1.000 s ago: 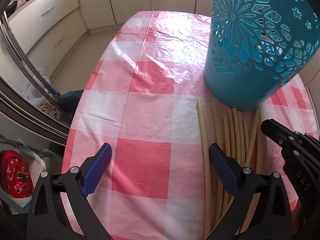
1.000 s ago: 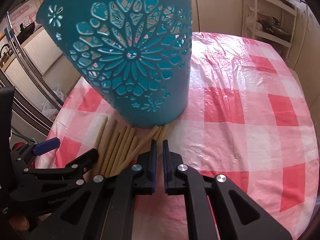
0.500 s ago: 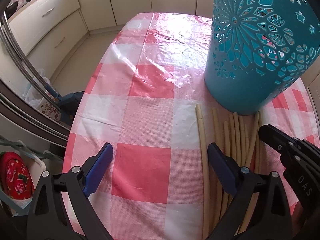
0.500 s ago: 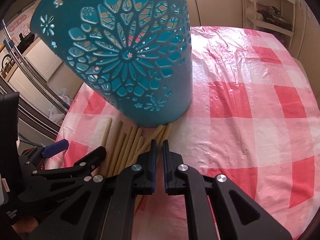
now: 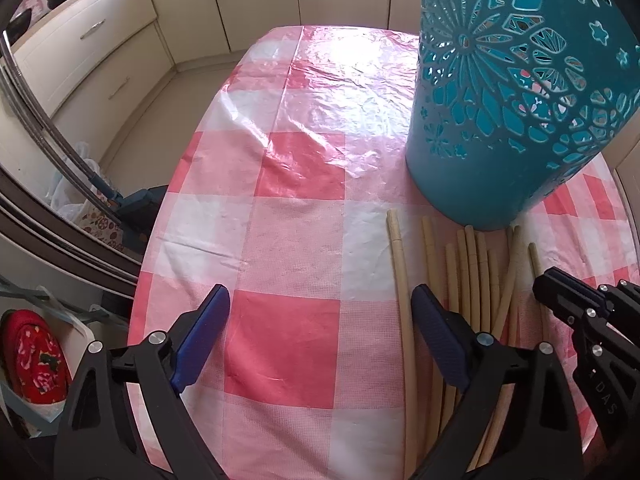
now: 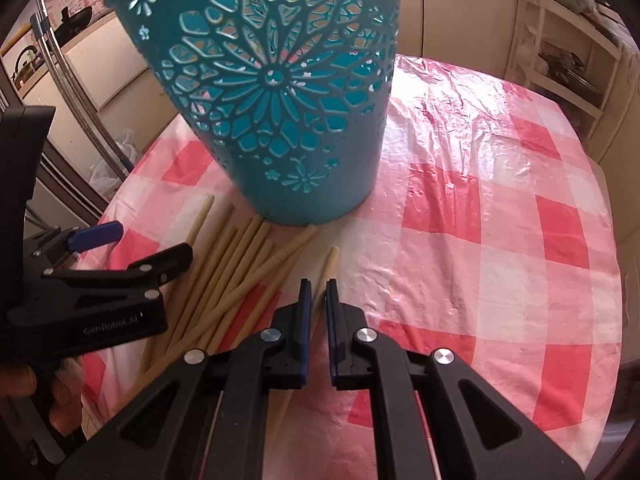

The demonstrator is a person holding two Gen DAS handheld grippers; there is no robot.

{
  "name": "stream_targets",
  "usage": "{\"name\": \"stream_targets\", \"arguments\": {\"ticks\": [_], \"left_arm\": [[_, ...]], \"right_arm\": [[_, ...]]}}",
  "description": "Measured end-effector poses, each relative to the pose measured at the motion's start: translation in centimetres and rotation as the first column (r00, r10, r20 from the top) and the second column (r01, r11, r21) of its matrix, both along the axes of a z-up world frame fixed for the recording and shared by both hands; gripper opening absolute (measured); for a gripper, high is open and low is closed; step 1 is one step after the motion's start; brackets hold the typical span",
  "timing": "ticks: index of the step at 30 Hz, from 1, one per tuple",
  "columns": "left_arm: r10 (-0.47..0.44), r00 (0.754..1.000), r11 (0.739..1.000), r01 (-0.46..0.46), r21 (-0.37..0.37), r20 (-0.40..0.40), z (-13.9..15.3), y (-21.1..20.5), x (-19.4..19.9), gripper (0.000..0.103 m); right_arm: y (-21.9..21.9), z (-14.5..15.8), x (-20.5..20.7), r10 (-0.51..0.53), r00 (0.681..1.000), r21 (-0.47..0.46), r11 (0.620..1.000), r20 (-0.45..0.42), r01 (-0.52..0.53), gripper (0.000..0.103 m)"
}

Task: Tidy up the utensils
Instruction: 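Grasp a wooden stick with the right gripper while the left gripper grasps another stick, then lift the stick over the teal basket and drop it in with the left gripper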

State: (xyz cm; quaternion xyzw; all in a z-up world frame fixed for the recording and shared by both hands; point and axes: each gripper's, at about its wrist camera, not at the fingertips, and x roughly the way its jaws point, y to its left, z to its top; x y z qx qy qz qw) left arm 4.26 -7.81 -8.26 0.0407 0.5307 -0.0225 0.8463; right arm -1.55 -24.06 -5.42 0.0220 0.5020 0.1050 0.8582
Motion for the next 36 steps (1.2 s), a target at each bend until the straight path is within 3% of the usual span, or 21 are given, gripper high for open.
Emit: {"name": "stream_targets", "arguments": {"ticks": [6, 9, 11, 15, 17, 22, 29, 36], "left_arm": [[-0.026, 1.0, 1.0, 0.026, -0.012, -0.007, 0.5, -1.0, 1.1, 0.067], [-0.073, 0.997, 0.997, 0.073, -0.025, 0.005, 0.8, -1.6, 1.0, 0.039], [-0.115, 0.993, 0.993, 0.115, -0.027, -0.002, 1.1, -2.2, 0.8, 0.007], [-0.124, 0.992, 0.99, 0.122, -0.065, -0.023, 1.6, -1.6, 0.5, 0.005], [-0.102, 0.995, 0.99, 0.102, -0.102, 0.004, 3.1, -0.2, 0.1, 0.005], [-0.062, 0.979, 0.976, 0.101, -0.195, 0.196, 10.1, 3.4, -1.9, 0.005], [-0.018, 0.884, 0.942, 0.172, -0.289, 0.466, 19.4, 3.8, -3.6, 0.005], [0.046, 0.779, 0.936, 0.184, -0.299, 0.625, 25.0, -0.2, -1.2, 0.005]], "right_arm": [[-0.6, -0.1, 0.0, 0.027, 0.999, -0.021, 0.999, -0.028, -0.028, 0.007], [0.0, -0.2, -0.2, 0.037, 0.999, -0.055, 0.998, -0.014, -0.038, 0.007], [0.4, -0.1, -0.6, 0.06, 0.998, -0.066, 0.996, -0.019, -0.061, 0.006], [0.0, 0.0, -1.3, 0.068, 0.997, -0.049, 0.996, -0.025, -0.069, 0.006], [-0.6, -0.2, -1.5, 0.055, 0.998, -0.019, 0.998, -0.02, -0.056, 0.006], [-1.1, -0.4, -1.7, 0.033, 0.999, 0.015, 0.999, 0.0, -0.033, 0.006], [-1.1, -0.3, -2.1, 0.023, 1.0, 0.027, 0.999, 0.01, -0.023, 0.006], [-1.7, -0.4, -2.4, 0.018, 1.0, 0.044, 0.999, 0.022, -0.019, 0.006]]}}
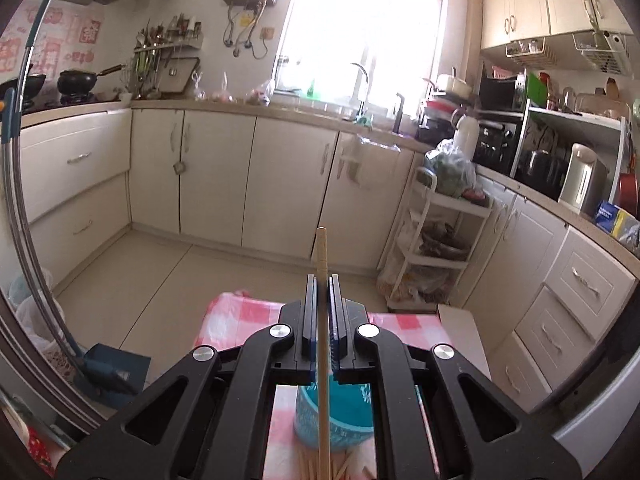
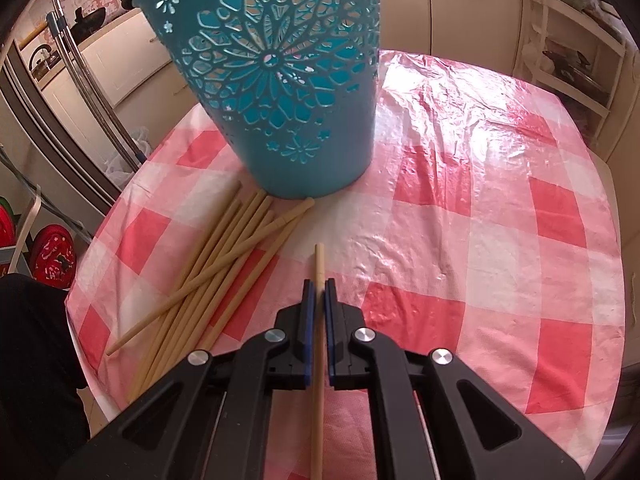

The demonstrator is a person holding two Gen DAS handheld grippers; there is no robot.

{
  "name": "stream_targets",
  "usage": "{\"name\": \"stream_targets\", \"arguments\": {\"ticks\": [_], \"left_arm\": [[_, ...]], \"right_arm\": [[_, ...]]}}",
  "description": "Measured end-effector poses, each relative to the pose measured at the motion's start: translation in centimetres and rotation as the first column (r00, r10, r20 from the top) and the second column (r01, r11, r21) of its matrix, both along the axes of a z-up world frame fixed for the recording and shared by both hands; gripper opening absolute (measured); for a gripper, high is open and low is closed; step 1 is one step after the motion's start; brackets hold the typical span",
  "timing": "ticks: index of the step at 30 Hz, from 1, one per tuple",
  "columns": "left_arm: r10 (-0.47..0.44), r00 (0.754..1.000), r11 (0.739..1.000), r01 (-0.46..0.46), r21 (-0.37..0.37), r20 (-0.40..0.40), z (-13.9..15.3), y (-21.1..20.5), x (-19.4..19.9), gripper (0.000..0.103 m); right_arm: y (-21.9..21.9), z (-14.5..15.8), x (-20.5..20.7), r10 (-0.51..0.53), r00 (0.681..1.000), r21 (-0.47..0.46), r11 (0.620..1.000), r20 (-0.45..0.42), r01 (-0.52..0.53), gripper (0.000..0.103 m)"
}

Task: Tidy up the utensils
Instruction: 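Lift the stick over the teal basket and drop it in with the left gripper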

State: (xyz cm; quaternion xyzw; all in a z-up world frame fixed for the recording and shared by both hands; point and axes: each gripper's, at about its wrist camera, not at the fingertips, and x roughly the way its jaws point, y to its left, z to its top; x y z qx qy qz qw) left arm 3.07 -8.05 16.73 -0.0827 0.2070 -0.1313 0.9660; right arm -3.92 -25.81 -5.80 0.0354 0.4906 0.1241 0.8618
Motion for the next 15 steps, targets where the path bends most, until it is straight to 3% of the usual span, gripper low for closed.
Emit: {"name": "stream_targets", "arguments": {"ticks": [6, 11, 15], "left_arm": [[0.089, 0.994, 0.994, -0.084, -0.074, 0.064, 0.7, -2.6, 4.4, 0.005], [0.109, 0.994, 0.994, -0.109, -0.019, 0.009, -3.1, -4.9, 7.8, 0.005], [0.119, 0.992, 0.993, -0.118, 0.013, -0.041, -6.0, -5.3, 8.3, 0.005]], "right_arm": [[0.5, 0.1, -0.1, 0.011, 1.0, -0.022, 1.0, 0.018, -0.011, 0.006], [0.9, 0.0, 0.0, 0.025, 0.999, -0.03, 0.999, 0.03, -0.024, 0.006], [0.9, 0.0, 0.2, 0.028, 0.999, -0.023, 0.999, 0.033, -0.028, 0.006]]}}
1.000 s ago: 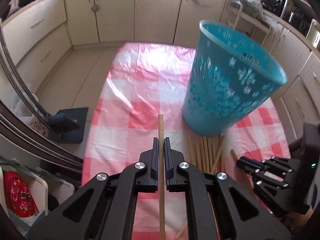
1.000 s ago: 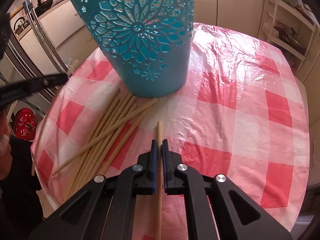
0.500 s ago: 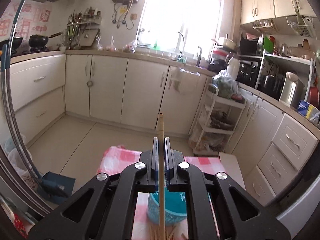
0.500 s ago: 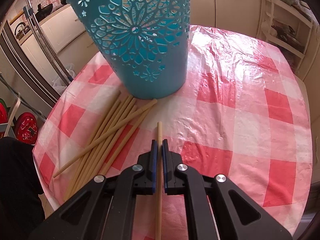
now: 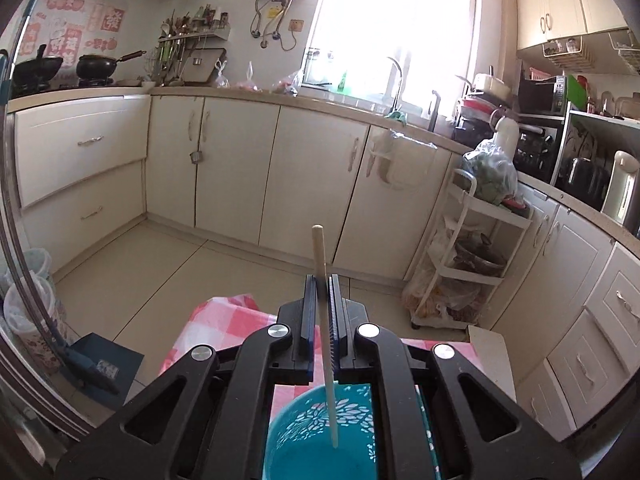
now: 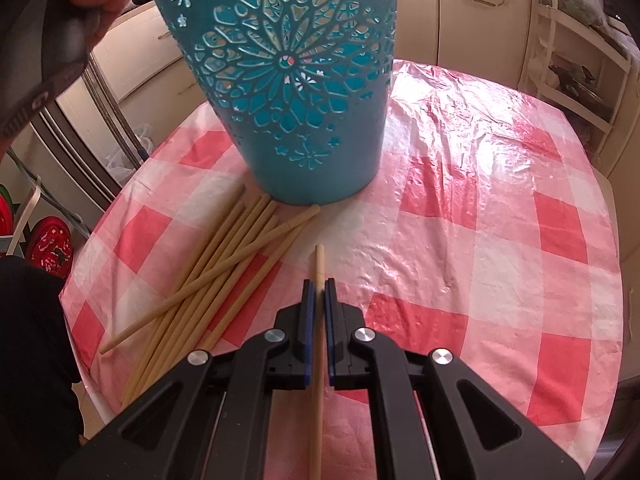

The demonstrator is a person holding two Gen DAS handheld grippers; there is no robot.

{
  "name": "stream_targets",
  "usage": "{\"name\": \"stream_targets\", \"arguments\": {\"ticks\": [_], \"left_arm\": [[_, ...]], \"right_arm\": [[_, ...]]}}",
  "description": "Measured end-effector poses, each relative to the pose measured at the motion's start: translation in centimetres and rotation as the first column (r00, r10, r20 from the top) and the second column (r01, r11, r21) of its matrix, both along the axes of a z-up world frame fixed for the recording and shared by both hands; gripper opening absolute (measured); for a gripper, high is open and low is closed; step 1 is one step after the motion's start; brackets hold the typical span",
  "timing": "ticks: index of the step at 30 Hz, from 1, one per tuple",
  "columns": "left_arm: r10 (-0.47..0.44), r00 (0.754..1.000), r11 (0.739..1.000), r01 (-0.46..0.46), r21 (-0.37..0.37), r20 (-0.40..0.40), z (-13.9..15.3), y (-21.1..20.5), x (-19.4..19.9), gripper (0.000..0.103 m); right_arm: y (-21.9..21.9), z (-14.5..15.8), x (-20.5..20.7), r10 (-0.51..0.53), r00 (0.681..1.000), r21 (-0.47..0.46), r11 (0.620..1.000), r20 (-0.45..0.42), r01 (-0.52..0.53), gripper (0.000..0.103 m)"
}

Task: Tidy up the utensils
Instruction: 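Lift the stick over the teal basket and drop it in with the left gripper, then carry the held stick up toward the teal basket with the right gripper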

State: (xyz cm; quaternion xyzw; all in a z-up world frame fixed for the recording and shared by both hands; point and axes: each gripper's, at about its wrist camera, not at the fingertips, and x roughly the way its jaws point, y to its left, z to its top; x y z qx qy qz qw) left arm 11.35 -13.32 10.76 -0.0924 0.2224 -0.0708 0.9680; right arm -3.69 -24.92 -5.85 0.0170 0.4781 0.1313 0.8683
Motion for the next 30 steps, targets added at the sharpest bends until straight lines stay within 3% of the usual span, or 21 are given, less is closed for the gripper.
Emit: {"name": "stream_targets", "arguments": {"ticks": [6, 9, 11, 17, 20, 24, 30], "left_arm": [[-0.029, 0.997, 0.998, 0.033, 0.062, -0.074, -2.1, 0.6, -0.8, 0.009], [-0.01, 0.995, 0.996, 0.018, 0.091, -0.095, -2.1, 1.9, -2.4, 0.033], [0.018, 0.997, 0.995, -0.01, 0.097, -0.081, -1.5, 3.4, -4.1, 0.054], [0.086, 0.996, 0.988, -0.089, 0.128, 0.023, 0.6, 8.9, -9.4, 0.08], [0.128, 0.991, 0.985, -0.13, 0.116, 0.027, -0.2, 11.4, -10.3, 0.081], [0.127, 0.987, 0.992, -0.128, 0.001, -0.098, -1.8, 14.4, -9.1, 0.081], [0.114, 0.985, 0.993, -0.118, -0.028, -0.128, -2.1, 15.0, -8.4, 0.081]], "right_arm": [[0.0, 0.0, 0.2, 0.003, 1.0, 0.002, 1.0, -0.001, -0.003, 0.006], [0.2, 0.1, 0.1, 0.006, 1.0, -0.012, 1.0, 0.003, -0.006, 0.006], [0.3, 0.1, 0.1, 0.009, 1.0, -0.024, 1.0, 0.005, -0.009, 0.006], [0.4, 0.0, 0.0, -0.001, 1.0, -0.02, 1.0, 0.005, 0.001, 0.008], [0.3, 0.0, 0.1, -0.011, 1.0, -0.012, 1.0, 0.009, 0.011, 0.009], [0.7, 0.0, 0.1, -0.014, 1.0, -0.048, 0.999, 0.021, 0.015, 0.007], [1.3, 0.1, 0.0, -0.014, 0.999, -0.091, 0.996, 0.035, 0.017, 0.007]]}}
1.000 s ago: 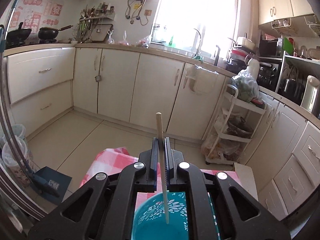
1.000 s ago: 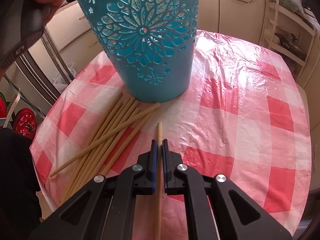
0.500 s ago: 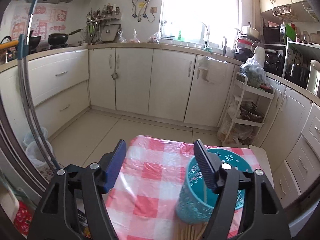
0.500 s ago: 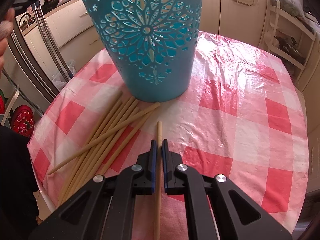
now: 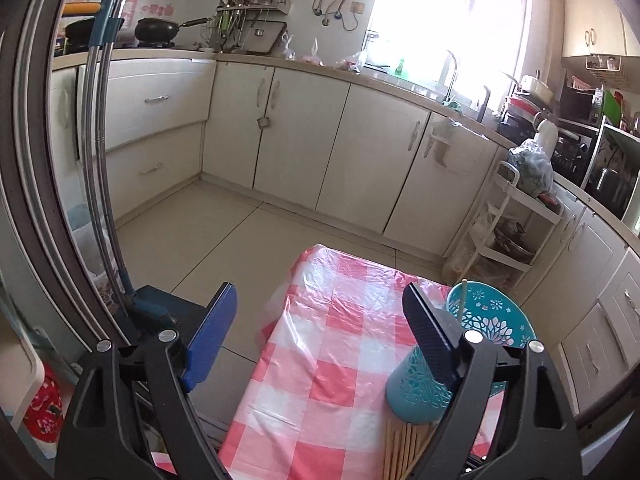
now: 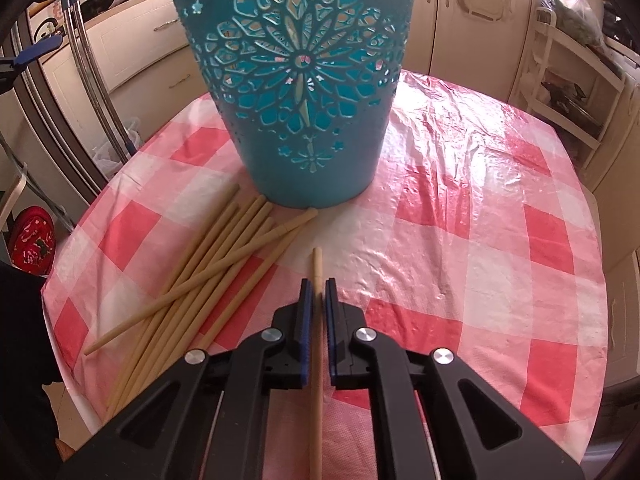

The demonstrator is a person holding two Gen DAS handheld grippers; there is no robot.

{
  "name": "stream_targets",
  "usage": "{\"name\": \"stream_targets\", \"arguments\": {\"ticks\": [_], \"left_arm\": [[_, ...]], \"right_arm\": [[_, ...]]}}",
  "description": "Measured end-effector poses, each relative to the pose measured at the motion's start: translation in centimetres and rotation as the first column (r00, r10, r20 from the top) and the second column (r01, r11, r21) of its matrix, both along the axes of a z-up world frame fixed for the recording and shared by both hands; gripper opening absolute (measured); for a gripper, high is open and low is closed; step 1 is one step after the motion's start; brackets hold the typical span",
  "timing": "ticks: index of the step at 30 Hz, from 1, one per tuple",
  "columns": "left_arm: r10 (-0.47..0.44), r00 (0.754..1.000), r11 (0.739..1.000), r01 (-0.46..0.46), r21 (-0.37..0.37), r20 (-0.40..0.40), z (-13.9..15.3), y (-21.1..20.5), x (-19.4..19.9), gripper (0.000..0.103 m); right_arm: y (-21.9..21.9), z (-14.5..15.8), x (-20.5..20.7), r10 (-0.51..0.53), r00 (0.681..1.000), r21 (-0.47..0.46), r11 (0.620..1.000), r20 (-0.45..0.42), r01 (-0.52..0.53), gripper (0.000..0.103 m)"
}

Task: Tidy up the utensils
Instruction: 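Carry the held stick up toward the teal basket with the right gripper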

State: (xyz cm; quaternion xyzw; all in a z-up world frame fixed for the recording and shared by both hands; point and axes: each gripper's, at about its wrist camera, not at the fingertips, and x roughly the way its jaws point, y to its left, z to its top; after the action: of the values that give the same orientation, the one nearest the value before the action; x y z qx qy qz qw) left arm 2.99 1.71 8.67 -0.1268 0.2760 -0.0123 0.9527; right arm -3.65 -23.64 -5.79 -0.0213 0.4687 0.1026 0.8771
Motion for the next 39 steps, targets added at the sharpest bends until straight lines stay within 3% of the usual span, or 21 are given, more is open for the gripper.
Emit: {"name": "stream_targets", "arguments": {"ticks": [7, 19, 39], "left_arm": [[-0.025, 0.999, 1.0, 0.024, -0.018, -0.034, -0.6, -0.6, 0.2, 0.081], [-0.015, 0.997, 0.999, 0.012, -0.038, -0.074, -1.4, 0.1, 0.7, 0.081], [-0.01, 0.996, 0.999, 0.006, -0.04, -0.091, -2.0, 0.2, 1.0, 0.081]], "right_arm": [[-0.1, -0.1, -0.9, -0.06, 0.998, 0.022, 0.998, 0.025, 0.059, 0.006], [-3.5, 0.2, -2.4, -0.18, 0.984, 0.21, 0.962, 0.006, 0.175, 0.006], [-4.7, 3.9, -4.1, -0.213, 0.972, 0.327, 0.929, 0.097, 0.17, 0.006]]}}
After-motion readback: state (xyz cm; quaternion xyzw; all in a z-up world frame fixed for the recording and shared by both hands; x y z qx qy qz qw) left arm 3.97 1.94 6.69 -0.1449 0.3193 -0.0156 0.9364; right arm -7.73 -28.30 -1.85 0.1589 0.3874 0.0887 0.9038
